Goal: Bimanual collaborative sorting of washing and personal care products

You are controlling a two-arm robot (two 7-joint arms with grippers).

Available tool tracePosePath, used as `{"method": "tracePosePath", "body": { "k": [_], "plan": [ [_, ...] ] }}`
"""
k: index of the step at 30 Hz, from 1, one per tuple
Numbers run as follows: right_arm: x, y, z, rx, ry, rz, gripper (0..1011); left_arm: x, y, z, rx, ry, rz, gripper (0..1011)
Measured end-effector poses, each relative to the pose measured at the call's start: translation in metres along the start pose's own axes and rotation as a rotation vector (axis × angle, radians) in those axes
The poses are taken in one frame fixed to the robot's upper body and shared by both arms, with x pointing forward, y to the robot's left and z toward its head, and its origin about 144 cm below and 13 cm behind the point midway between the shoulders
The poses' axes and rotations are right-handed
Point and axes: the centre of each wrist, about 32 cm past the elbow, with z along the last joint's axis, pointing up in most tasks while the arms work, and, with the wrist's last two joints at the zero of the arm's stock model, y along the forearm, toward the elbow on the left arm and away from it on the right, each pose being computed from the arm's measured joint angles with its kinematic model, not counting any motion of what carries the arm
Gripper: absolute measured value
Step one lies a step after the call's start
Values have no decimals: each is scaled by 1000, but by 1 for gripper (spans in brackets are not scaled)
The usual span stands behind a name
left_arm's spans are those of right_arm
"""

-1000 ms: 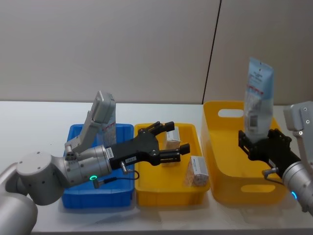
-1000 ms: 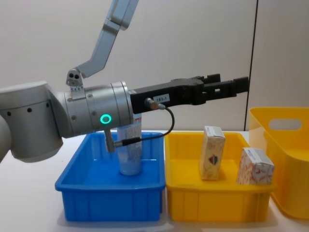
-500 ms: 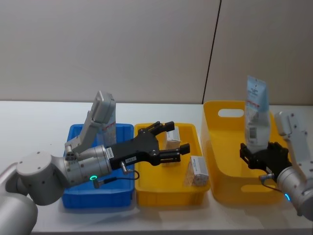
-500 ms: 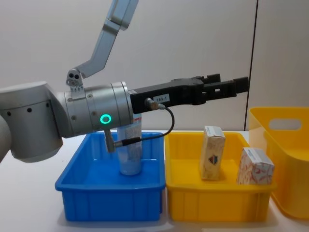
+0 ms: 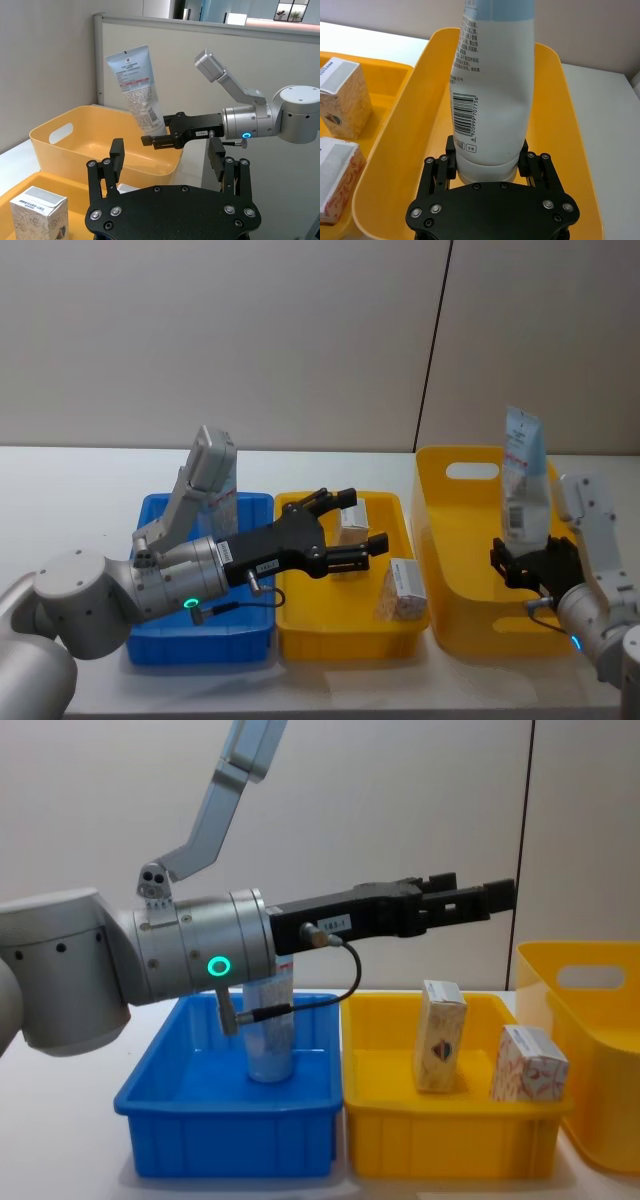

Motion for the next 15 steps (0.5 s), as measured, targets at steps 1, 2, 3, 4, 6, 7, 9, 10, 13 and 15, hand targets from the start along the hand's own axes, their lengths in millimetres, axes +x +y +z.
{"method": "tracePosePath", "body": {
  "k": [1, 2, 3, 4, 6, 7, 9, 10, 13, 15],
  "plan": [
    [0, 1, 0, -1, 0, -3, 635, 0, 0, 0, 0, 0, 0, 1001],
    [-1, 1, -1, -2, -1, -4, 634, 0, 0, 0, 0, 0, 0, 1001],
    [-1, 2, -1, -3, -1, -6, 634, 0, 0, 0, 0, 0, 0, 1001],
    [-1, 2, -1, -3, -1, -6, 634, 0, 0, 0, 0, 0, 0, 1001],
    [-1, 3, -1, -5, -1, -8, 637, 0, 0, 0, 0, 0, 0, 1001],
    [-1, 3, -1, -5, -1, -10, 659, 0, 0, 0, 0, 0, 0, 1001],
    [-2, 3, -2, -5, -1, -11, 719, 0, 0, 0, 0, 0, 0, 1001],
    [-2, 4, -2, -6, -1, -12, 769, 0, 0, 0, 0, 0, 0, 1001],
    [-2, 4, -2, -6, -1, -14, 847, 0, 0, 0, 0, 0, 0, 1001],
    [-2, 4, -2, -7, -2, -15, 910, 0, 0, 0, 0, 0, 0, 1001]
  ]
}}
